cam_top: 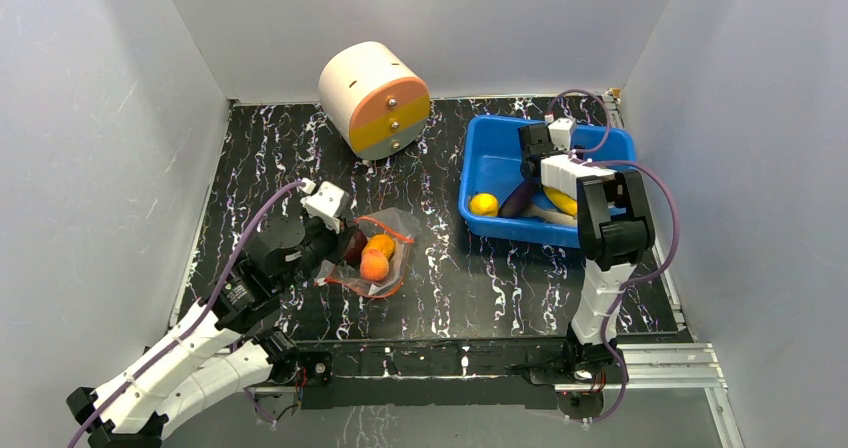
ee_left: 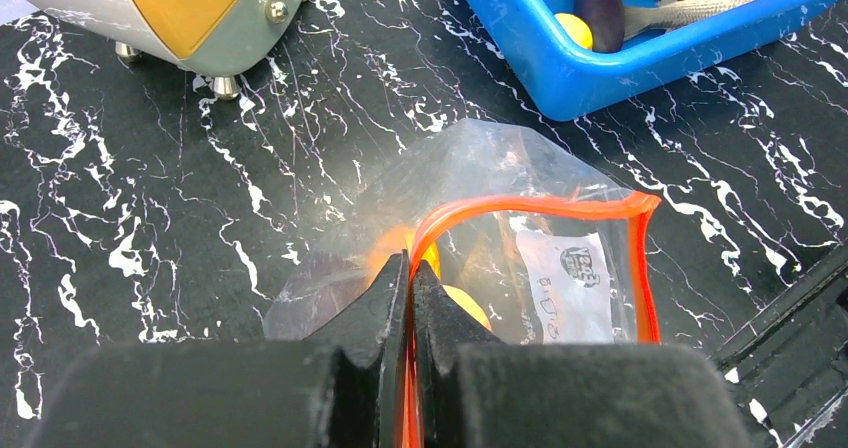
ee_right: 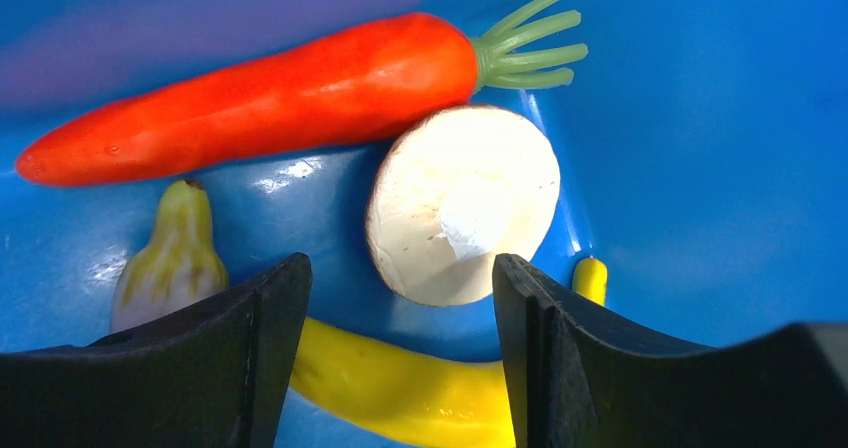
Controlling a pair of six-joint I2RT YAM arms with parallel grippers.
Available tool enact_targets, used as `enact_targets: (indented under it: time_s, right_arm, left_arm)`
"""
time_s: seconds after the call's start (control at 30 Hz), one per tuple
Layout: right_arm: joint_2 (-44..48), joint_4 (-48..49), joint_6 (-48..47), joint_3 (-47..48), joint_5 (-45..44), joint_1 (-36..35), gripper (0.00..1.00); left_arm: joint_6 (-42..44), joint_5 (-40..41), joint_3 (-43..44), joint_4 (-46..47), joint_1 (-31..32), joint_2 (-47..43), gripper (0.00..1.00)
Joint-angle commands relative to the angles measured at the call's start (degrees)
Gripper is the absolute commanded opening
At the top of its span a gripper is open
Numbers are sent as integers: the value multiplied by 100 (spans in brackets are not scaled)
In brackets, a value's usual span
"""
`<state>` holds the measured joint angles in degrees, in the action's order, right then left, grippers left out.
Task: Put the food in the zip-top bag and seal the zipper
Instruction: Pick up the fake fruit from the bin.
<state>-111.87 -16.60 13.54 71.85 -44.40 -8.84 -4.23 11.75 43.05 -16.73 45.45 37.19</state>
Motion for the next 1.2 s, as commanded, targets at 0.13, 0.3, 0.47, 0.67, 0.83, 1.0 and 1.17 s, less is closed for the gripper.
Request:
enact_targets:
  time_s: [0.13,0.3,0.47,0.67,0.83,1.0,1.17]
  right_arm:
    - [-253,218,-216,316,-622,35,53]
    - [-201,291,-392,326,-771,35,42]
    - [-37,323,-414,248,-692,32,30]
    - [94,249,-388,197,-615,16,13]
    - [274,130,-335,196,-516,-19,3]
    - [459,-86,-258,299,-355,-71,0]
    - [848,-412,-121,399,-147,-154,0]
  left_arm:
    - [69,-12,-42,109,-28,-89,0]
    - [84,5,-50,117,-28,-123,0]
    - [60,4,-54,100,-25,-149,0]
    - [67,-57,-74,162,-28,-108,0]
    - [92,-105,-44,149,-28,-21,0]
    - [43,56,-73,158,-28,-62,0]
    - [26,15,-68,175,-28,25,0]
